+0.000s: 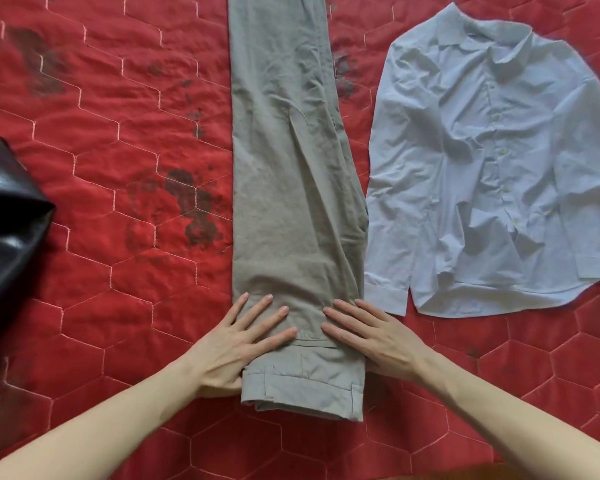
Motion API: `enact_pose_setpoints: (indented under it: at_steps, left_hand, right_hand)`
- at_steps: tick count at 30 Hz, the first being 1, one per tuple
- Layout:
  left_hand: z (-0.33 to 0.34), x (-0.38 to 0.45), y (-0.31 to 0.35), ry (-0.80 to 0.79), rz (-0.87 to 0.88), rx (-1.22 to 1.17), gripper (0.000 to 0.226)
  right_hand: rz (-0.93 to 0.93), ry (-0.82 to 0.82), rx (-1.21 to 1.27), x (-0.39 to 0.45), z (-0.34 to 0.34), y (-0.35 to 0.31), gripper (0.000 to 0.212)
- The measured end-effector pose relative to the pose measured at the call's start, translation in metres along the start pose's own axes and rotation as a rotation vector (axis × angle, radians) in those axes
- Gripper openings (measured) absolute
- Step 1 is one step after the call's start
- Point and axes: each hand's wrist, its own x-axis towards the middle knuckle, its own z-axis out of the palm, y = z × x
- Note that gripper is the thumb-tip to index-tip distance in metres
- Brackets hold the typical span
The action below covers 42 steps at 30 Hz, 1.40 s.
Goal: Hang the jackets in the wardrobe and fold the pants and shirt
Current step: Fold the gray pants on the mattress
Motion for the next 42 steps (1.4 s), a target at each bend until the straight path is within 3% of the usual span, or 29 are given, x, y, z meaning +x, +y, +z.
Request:
enact_pose_setpoints:
  at_steps: [6,9,10,12,13,17,20,22,24,27,30,34,38,42]
  left_hand:
    - [-0.016,-0.015,0.02,-0.137,0.035,-0.23,0.076]
    - [-0.017,-0.028,0.036,-0.149,0.042,-0.5,0.08]
    - [-0.018,-0.034,0.045,-0.055,0.04,-0.717,0.073]
    - [-0.024,-0.043,0.065,0.186,-0.125,-1.227,0.056]
    - [-0.026,-0.044,0.071,0.297,-0.243,-1.292,0.05]
    - [-0.018,-0.032,0.09,0.666,-0.509,-1.097,0.044]
    - [-0.005,-0.023,0.098,0.823,-0.688,-1.115,0.026]
    - [0.003,-0.02,0.097,0.814,-0.824,-1.115,0.019]
    - [0.007,-0.018,0.092,0.774,-0.903,-1.086,0.022]
    - [0.011,-0.009,0.083,0.741,-0.915,-1.101,0.036]
    - [0.015,0.005,0.074,0.726,-0.988,-1.026,0.024]
    - [0.017,0.022,0.061,0.721,-1.128,-0.872,0.033]
    - [0.01,0.031,0.054,0.722,-1.132,-0.793,0.03]
    - [-0.007,0.029,0.059,0.709,-1.119,-0.672,0.012]
  right_hand:
    - [0.026,0.093,0.263,-0.015,-0.019,-0.02,0.061]
    - [0.117,0.281,0.493,-0.029,-0.028,-0.037,0.051]
    - [0.211,0.353,0.609,-0.034,-0.028,-0.046,0.051]
    - [0.394,0.475,0.867,-0.043,-0.023,-0.063,0.058]
    - [0.452,0.519,0.973,-0.045,-0.02,-0.069,0.064]
    - [0.578,0.618,1.038,-0.033,-0.018,-0.076,0.067]
    - [0.593,0.64,0.996,-0.017,-0.018,-0.078,0.021]
    - [0.617,0.621,0.996,-0.007,-0.02,-0.078,0.011]
    - [0.668,0.594,0.979,0.002,-0.018,-0.077,0.029]
    - [0.828,0.59,0.915,0.017,-0.014,-0.071,0.036]
    - [0.956,0.561,0.809,0.034,-0.006,-0.064,0.033]
    - [1.12,0.545,0.802,0.053,0.001,-0.056,0.025]
    - [1.275,0.583,0.897,0.062,-0.008,-0.049,0.041]
    - [1.417,0.493,0.779,0.067,-0.018,-0.057,0.044]
